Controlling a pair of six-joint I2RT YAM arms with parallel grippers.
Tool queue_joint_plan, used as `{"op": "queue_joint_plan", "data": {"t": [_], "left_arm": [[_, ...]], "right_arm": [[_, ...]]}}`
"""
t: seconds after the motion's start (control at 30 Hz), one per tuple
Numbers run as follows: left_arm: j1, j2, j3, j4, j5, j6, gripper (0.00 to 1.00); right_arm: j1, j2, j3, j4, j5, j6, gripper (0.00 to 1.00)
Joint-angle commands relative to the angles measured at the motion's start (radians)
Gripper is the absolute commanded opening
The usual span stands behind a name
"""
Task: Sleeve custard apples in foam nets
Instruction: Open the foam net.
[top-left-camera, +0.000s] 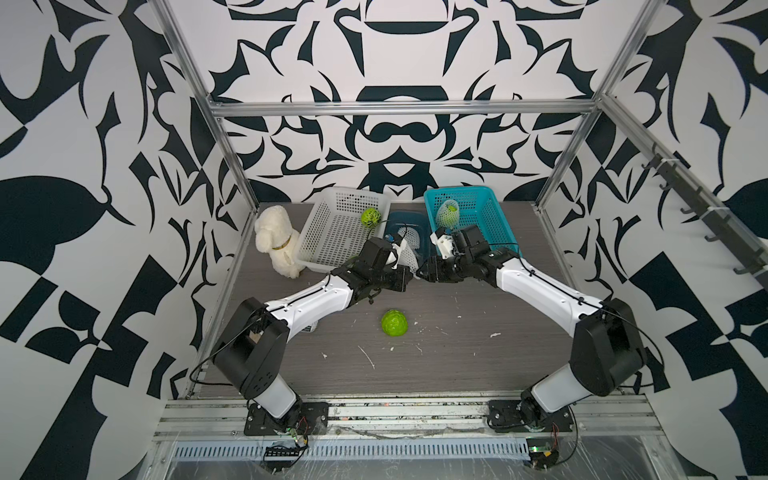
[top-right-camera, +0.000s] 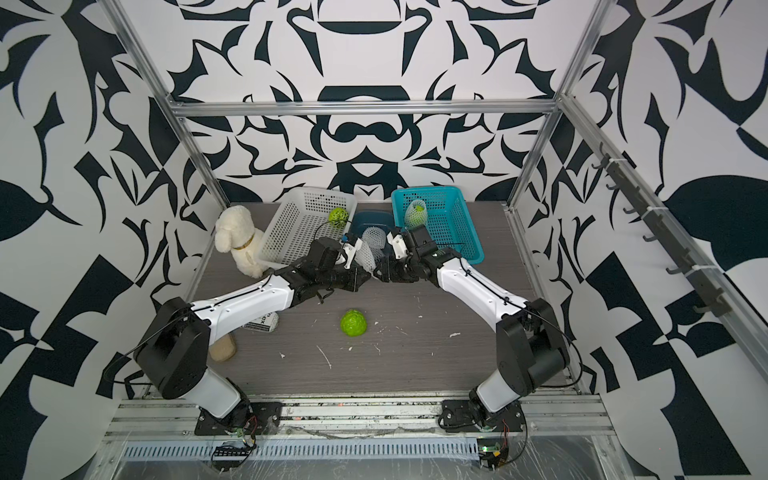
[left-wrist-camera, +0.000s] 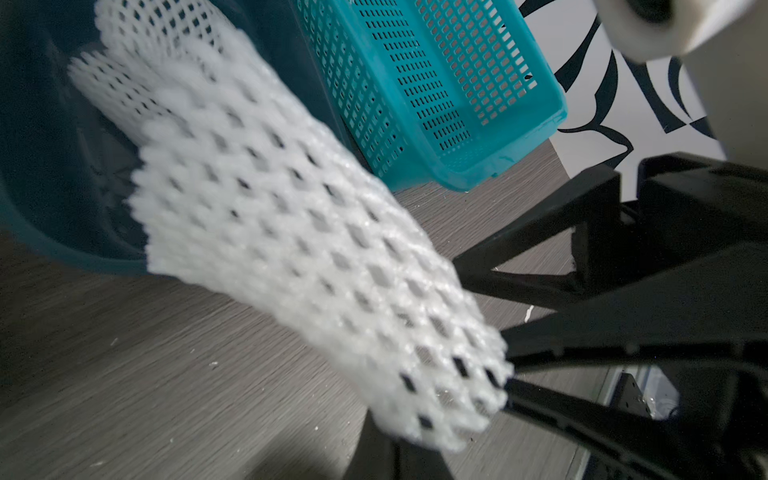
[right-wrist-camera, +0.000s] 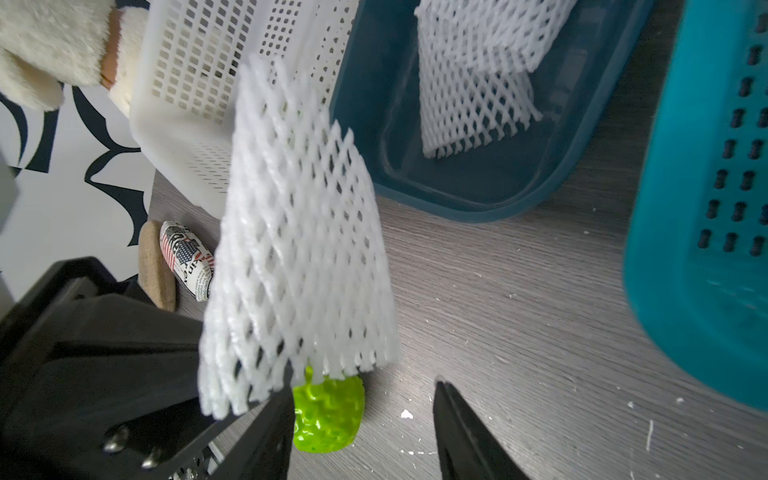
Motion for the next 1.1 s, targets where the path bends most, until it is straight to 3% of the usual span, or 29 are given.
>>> {"op": "queue_joint_plan", "data": {"t": [0.0, 0.27, 0.57, 0.63, 0.77, 0.8, 0.83, 0.87, 0.93, 1.0, 1.07], "left_arm": [[0.003, 0.004, 0.033, -0.011, 0.052, -0.004, 0.0], [0.003, -0.003, 0.024, -0.016, 0.107, -0.007, 0.0], [0.005, -0.004, 0.022, -0.044, 0.096, 0.004, 0.0], [0.007, -0.009, 0.02, -0.046, 0.088, 0.004, 0.0], [0.022, -0.014, 0.015, -0.039, 0.079, -0.009, 0.0], [0.026, -0.015, 0.013, -0.038, 0.07, -0.018, 0.03], [0.03, -0.015, 0.013, -0.039, 0.062, -0.026, 0.15], [0.035, -0.017, 0.013, -0.043, 0.057, -0.033, 0.28], [0.039, -0.021, 0.013, -0.053, 0.026, -0.056, 0.64], [0.039, -0.026, 0.009, -0.05, 0.023, -0.065, 0.76], [0.038, -0.028, 0.008, -0.042, 0.025, -0.079, 0.78]], "right_arm": [[0.004, 0.0, 0.029, 0.028, 0.032, -0.027, 0.59], [0.005, 0.039, 0.062, 0.046, 0.073, -0.045, 0.55], [0.004, 0.039, 0.06, 0.078, 0.073, -0.066, 0.16], [0.003, 0.039, 0.061, 0.076, 0.073, -0.071, 0.03], [0.003, 0.031, 0.053, 0.068, 0.076, -0.076, 0.0], [0.003, 0.026, 0.048, 0.067, 0.079, -0.076, 0.0], [0.003, 0.021, 0.045, 0.065, 0.083, -0.076, 0.0], [0.003, 0.016, 0.04, 0.062, 0.086, -0.076, 0.0], [0.003, 0.005, 0.033, 0.048, 0.109, -0.071, 0.0], [0.004, -0.001, 0.028, 0.04, 0.132, -0.043, 0.0], [0.004, -0.002, 0.018, 0.037, 0.149, -0.001, 0.0]]}}
